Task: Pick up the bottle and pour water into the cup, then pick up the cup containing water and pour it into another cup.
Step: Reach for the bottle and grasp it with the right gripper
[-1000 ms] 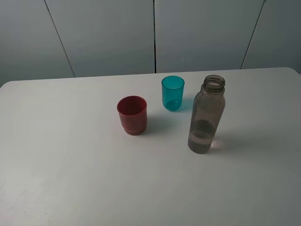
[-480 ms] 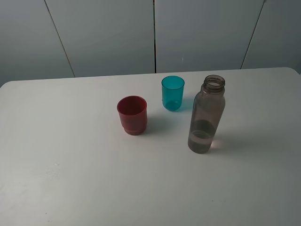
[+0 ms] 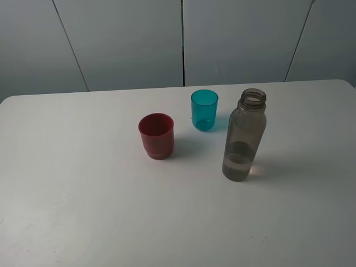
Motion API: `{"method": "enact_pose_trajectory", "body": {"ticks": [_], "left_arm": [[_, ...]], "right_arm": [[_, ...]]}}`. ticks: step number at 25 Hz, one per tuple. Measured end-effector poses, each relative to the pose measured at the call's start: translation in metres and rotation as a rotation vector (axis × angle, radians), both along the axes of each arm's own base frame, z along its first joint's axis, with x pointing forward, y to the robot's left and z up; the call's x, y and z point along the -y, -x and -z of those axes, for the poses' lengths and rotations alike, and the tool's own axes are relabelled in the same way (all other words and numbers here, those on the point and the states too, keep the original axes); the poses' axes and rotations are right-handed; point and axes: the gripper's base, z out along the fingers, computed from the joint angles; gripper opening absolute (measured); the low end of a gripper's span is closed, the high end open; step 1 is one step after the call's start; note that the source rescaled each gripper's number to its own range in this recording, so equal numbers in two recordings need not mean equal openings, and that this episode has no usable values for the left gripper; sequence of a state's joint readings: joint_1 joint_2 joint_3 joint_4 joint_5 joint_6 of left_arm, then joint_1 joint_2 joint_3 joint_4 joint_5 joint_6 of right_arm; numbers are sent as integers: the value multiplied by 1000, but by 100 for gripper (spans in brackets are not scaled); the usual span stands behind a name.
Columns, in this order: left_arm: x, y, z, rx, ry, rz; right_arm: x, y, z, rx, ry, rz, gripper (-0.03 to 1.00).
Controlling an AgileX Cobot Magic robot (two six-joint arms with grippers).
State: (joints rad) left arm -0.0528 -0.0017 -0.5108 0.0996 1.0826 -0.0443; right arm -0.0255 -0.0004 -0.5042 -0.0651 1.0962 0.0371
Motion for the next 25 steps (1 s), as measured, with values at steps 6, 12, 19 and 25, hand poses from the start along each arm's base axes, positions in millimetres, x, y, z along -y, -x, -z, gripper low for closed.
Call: {"method": "enact_pose_trajectory", "body": {"ticks": [6,12,19,25], "left_arm": [[0,0,0,0,0,0],[0,0,0,0,0,0],[0,0,0,0,0,0],[0,0,0,0,0,0]], "right_arm": [[0,0,0,0,0,0,100],[0,0,0,0,0,0,100],[0,0,0,0,0,0,100],[0,0,0,0,0,0,100]]}}
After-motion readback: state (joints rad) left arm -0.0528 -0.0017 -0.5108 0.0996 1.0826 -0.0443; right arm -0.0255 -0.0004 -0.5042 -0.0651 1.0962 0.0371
